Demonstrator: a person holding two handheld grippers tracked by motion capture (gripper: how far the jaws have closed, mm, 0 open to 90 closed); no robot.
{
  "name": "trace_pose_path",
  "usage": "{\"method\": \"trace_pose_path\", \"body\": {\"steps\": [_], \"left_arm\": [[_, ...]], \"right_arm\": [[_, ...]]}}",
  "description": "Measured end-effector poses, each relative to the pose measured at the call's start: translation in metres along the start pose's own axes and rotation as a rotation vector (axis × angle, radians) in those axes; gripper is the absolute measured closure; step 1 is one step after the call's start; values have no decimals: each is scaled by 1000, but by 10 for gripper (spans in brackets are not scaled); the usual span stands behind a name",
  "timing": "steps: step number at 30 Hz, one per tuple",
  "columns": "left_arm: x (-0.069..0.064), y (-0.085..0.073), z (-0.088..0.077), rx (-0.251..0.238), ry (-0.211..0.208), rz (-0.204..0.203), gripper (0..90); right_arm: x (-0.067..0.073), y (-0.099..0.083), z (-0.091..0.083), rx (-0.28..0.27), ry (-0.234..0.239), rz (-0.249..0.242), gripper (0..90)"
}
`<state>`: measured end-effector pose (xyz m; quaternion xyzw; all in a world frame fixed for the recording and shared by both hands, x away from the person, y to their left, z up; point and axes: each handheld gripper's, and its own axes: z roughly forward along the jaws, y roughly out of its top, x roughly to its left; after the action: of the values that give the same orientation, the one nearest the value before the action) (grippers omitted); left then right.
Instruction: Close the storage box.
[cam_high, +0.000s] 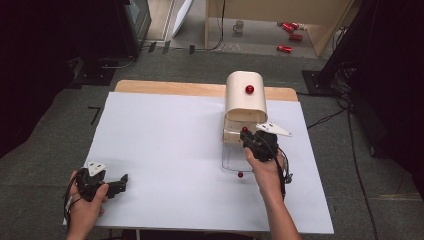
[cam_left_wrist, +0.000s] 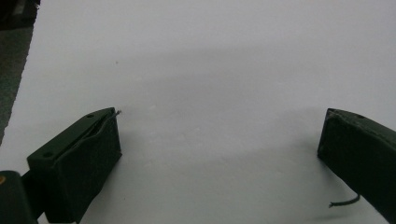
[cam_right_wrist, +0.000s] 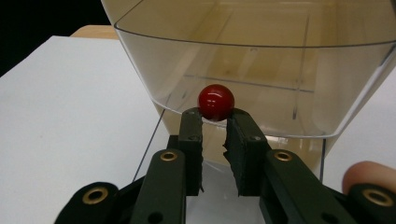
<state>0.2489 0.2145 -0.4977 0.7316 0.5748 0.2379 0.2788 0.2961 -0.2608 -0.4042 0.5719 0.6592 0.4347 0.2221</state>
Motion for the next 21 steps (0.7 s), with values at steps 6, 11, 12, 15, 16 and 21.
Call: {"method": "trace_pose_path", "body": {"steps": [6,11,12,15,16,21], "left_arm": [[0,0,0,-1,0,0,0],[0,0,0,0,0,0,0],[0,0,0,0,0,0,0],[0,0,0,0,0,0,0],[0,0,0,-1,0,-1,0],[0,0,0,-1,0,-1,0]], "right_arm": [[0,-2,-2,3,19,-3,463],[3,-6,-4,38,-26,-27,53],[1,-7,-7,46,-3,-7,0],[2,-10,-12,33,11,-21,0],[3,-13,-15,37,-5,-30,0],[3,-19,-21,42,-27,-28,0]]}}
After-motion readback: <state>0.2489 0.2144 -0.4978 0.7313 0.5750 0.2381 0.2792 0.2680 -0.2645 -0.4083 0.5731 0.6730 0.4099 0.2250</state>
